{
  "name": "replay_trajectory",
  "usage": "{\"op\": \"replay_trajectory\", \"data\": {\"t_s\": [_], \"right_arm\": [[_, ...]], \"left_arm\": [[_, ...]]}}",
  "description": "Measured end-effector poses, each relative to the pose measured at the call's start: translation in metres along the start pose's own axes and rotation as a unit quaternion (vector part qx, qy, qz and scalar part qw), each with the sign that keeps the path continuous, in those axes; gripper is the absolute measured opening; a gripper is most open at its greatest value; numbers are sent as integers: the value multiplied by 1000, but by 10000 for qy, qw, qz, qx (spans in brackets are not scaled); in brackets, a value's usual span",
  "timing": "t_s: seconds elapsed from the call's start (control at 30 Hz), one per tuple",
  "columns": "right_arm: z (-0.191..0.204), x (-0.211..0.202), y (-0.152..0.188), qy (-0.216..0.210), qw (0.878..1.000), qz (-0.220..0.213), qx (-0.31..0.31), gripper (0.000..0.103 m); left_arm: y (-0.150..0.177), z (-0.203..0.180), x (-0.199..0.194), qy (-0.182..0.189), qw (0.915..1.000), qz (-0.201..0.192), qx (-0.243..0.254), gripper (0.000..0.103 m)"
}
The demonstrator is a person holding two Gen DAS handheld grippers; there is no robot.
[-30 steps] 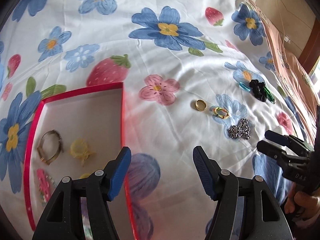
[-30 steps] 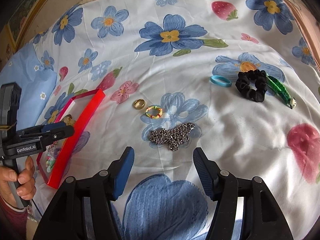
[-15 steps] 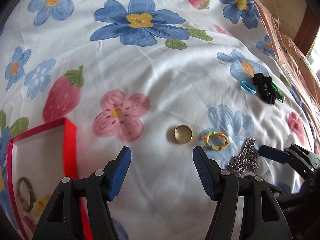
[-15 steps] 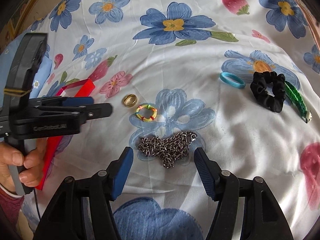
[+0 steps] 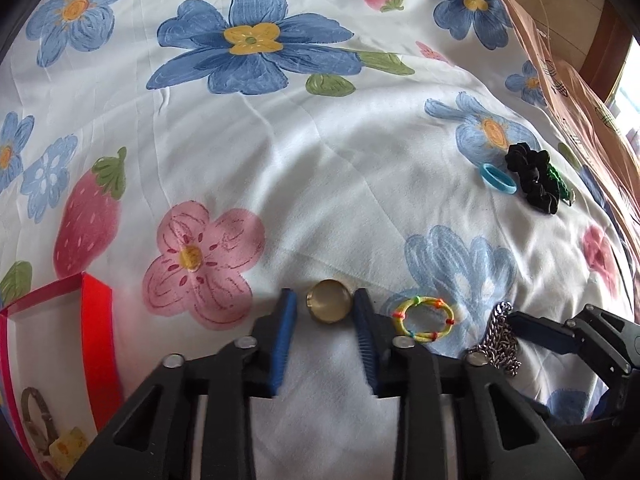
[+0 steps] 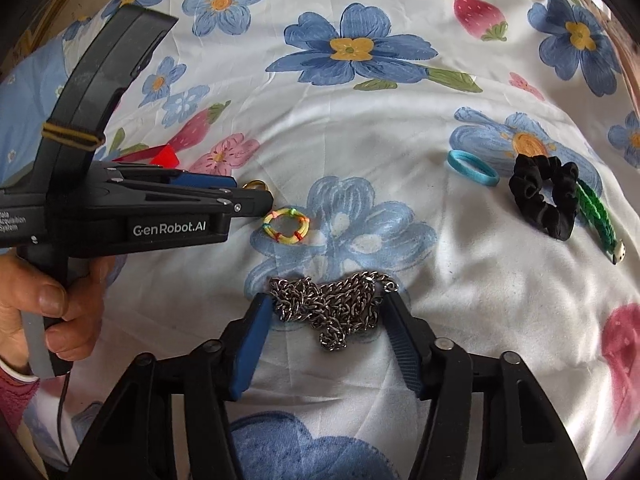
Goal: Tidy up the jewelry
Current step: 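Grasp the gold ring with left gripper while right grasps the silver chain, then carry the gold ring and silver chain over the red box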
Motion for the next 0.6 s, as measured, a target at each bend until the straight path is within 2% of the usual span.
{"op": "replay_trajectory", "data": {"t_s": [0.03,0.13,0.17,0.33,0.6], "right_arm": [[-1,0,0,21,10000,-11,17,45],[-5,-1,0,43,10000,-29,83,23],[-6,-1,0,14,9999,-32,128,13],[-8,-8,2,-113,9997,-48,216,12],[5,-34,-1,-438,9980,-282,357,12]], "left_arm": [[0,0,0,0,10000,-5,5,23],[4,0,-6,12,10000,8,55,22],[5,0,-9,21,10000,10,57,22],[18,3,-34,99,9999,-87,-5,22],[50,21,-98,274,9981,-464,-308,22]]}}
Point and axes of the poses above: each gripper's, at about its wrist camera, not at the fingertips, and x roughly the way its jaws point, z to its left, y to its underside, the point moved 2 cm from there along x, roughly the way its jaws point, and after that the axes turned 2 degrees about y, right-handed, at the moved point
